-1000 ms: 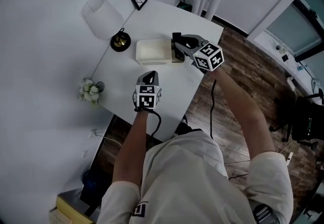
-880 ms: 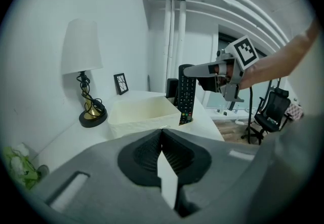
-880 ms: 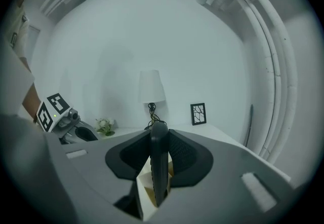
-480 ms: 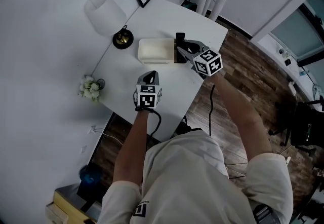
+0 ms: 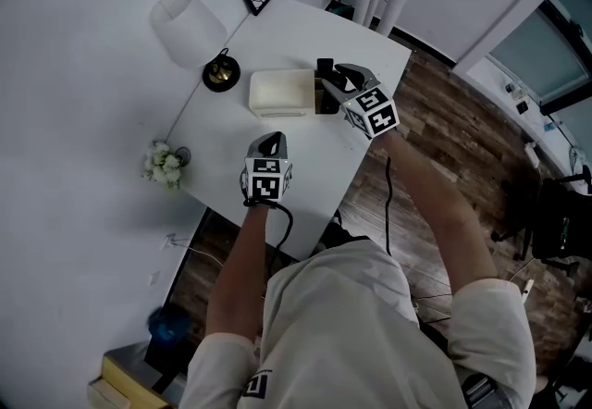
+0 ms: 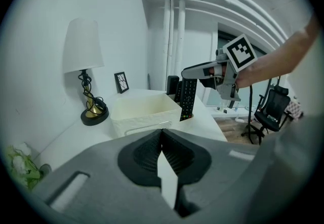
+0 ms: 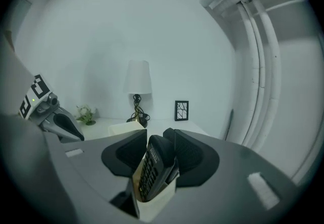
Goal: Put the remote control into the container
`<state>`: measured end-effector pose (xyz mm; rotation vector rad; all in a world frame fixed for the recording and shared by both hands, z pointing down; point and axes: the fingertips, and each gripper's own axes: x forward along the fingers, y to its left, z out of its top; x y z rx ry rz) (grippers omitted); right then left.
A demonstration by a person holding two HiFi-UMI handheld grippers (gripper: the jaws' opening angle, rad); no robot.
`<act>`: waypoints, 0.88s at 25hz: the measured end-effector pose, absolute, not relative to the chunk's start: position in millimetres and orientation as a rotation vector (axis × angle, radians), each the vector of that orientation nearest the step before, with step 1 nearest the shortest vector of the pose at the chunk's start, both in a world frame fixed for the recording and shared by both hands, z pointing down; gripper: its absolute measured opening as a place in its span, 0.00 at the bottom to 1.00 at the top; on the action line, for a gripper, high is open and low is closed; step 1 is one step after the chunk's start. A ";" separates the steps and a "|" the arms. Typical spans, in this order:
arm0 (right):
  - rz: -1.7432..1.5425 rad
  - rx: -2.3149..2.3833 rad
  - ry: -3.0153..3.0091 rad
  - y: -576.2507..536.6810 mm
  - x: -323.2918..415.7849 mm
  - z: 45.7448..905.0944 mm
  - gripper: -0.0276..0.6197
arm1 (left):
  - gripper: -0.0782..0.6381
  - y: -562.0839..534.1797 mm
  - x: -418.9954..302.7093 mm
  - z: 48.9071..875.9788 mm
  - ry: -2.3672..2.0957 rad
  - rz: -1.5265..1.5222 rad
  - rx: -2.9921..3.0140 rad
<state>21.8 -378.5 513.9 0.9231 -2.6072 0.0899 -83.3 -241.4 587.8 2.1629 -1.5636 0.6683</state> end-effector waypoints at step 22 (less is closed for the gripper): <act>0.499 1.237 -2.427 -270.7 49.8 546.1 0.04 | 0.12 -202.0 -55.1 562.4 -1.462 0.564 2.315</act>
